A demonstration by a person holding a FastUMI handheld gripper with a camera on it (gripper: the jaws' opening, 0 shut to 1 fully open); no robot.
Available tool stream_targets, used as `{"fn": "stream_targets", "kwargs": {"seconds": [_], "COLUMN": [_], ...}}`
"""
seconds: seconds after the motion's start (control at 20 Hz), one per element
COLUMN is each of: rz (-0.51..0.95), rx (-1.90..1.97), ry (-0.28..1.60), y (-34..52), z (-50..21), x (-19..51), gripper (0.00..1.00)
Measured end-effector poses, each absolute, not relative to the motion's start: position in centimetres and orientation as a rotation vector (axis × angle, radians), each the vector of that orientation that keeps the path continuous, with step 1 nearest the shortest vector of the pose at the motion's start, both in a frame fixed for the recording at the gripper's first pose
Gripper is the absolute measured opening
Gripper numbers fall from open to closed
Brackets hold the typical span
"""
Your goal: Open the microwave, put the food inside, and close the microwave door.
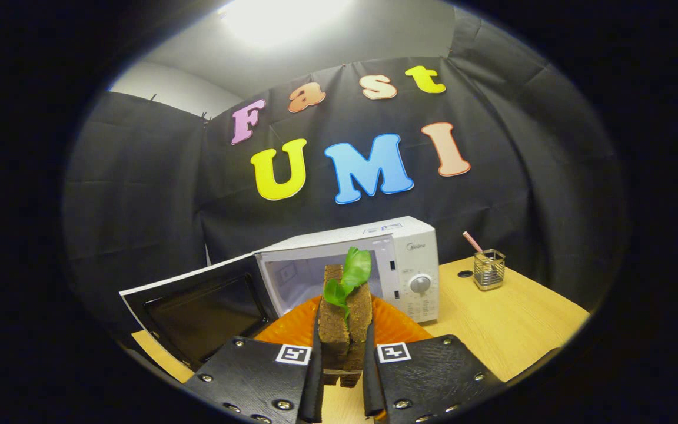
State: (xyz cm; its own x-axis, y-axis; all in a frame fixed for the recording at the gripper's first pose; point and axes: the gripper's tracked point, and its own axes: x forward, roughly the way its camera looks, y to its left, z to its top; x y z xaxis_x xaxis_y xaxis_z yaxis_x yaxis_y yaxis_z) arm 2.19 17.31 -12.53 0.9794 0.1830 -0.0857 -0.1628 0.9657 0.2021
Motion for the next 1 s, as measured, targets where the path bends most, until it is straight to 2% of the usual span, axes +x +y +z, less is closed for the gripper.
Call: {"fn": "stream_targets", "kwargs": {"seconds": [0.45,1.0], "rz": [0.218,0.134], "rx": [0.345,0.702], "ry": [0.135,0.207], "y": [22.2,23.6], "z": [-14.0,-19.1], "x": [10.2,18.5], "gripper": [0.27,0.27]}}
